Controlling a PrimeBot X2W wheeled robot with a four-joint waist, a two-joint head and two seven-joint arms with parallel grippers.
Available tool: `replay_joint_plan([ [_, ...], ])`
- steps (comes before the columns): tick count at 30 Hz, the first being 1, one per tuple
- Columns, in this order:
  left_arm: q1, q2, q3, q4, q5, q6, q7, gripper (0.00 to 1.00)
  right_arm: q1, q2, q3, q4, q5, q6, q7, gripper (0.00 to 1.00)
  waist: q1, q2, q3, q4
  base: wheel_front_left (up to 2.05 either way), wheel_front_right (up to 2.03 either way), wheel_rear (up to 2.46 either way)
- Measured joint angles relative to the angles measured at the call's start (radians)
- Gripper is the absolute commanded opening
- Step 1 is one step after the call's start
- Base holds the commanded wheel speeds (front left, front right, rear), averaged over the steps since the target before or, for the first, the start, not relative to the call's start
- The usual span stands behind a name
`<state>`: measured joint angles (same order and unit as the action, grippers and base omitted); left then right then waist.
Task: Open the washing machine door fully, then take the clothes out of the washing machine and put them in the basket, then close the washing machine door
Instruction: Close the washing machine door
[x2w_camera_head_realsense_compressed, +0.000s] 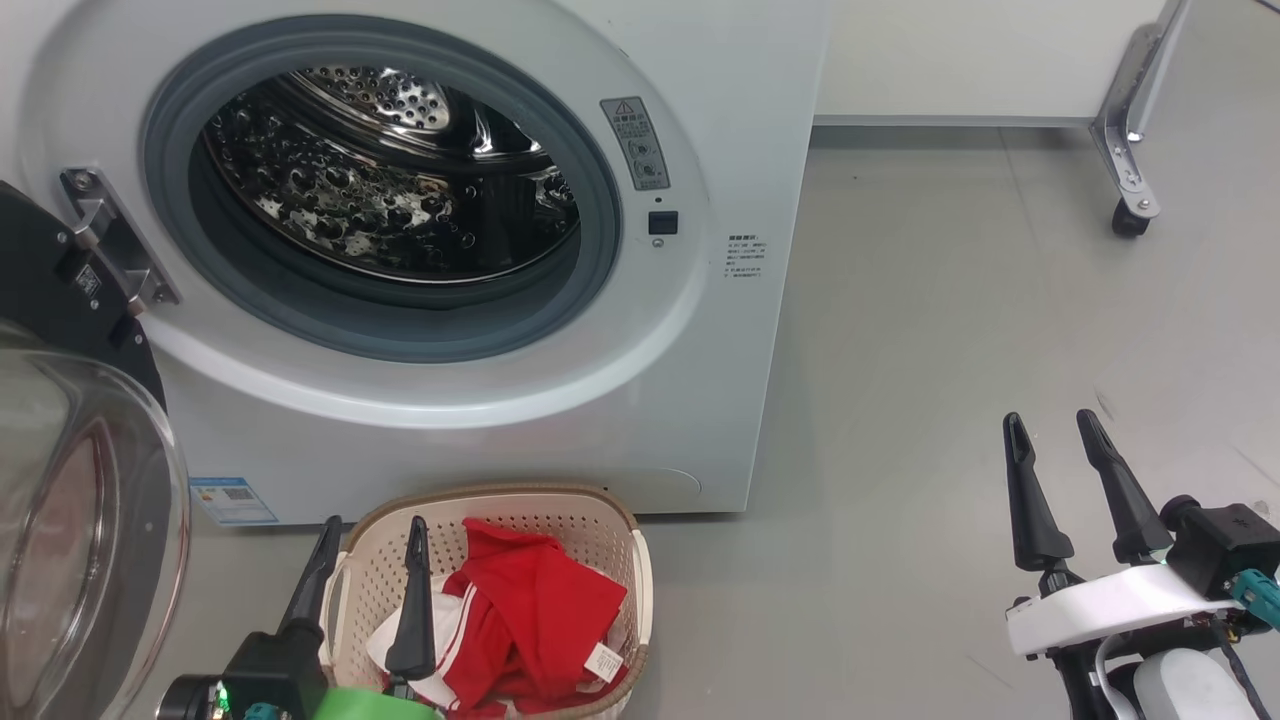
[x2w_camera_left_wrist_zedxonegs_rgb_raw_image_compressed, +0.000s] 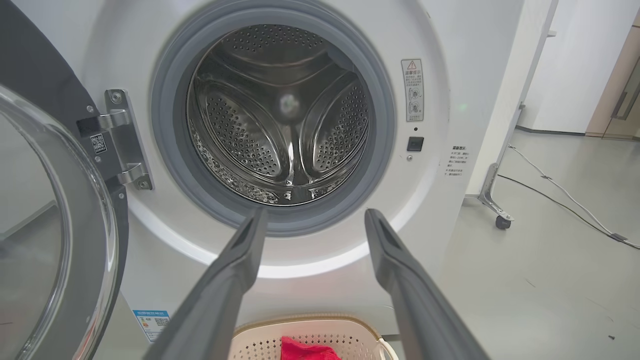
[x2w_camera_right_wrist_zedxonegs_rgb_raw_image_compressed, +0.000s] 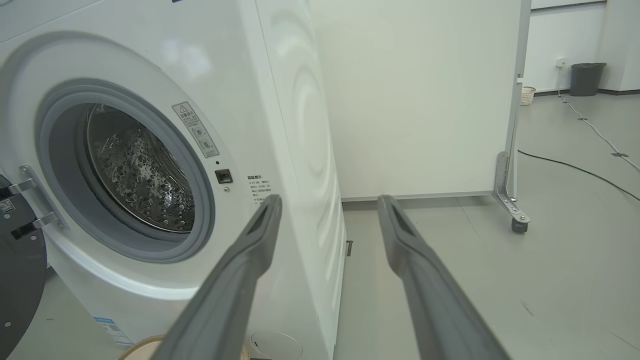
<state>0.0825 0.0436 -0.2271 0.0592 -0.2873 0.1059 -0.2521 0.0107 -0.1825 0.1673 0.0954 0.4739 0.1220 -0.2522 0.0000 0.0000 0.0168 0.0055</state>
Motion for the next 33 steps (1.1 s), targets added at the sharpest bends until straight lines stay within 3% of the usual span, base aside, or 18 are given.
replay_joint_plan([
  [23,0.000,0.001,-0.008,-0.017,0.007,0.001,0.000,1.00,0.000,-0.003,0.000,0.000,0.000,0.000,0.000,1.00,0.0000,0.0000,0.017,0.000,-1.48,1.48,0.00],
  [27,0.000,0.001,-0.027,-0.033,-0.066,-0.001,0.000,1.00,0.000,-0.003,0.000,0.000,0.000,0.000,0.000,1.00,0.0000,0.0000,0.019,0.001,-1.20,1.27,-0.07],
  [33,0.000,0.001,-0.026,-0.037,-0.069,-0.003,0.000,1.00,0.000,-0.003,0.000,-0.001,0.001,0.000,0.000,1.00,0.0000,0.0000,0.020,0.001,-0.87,1.18,-0.32],
])
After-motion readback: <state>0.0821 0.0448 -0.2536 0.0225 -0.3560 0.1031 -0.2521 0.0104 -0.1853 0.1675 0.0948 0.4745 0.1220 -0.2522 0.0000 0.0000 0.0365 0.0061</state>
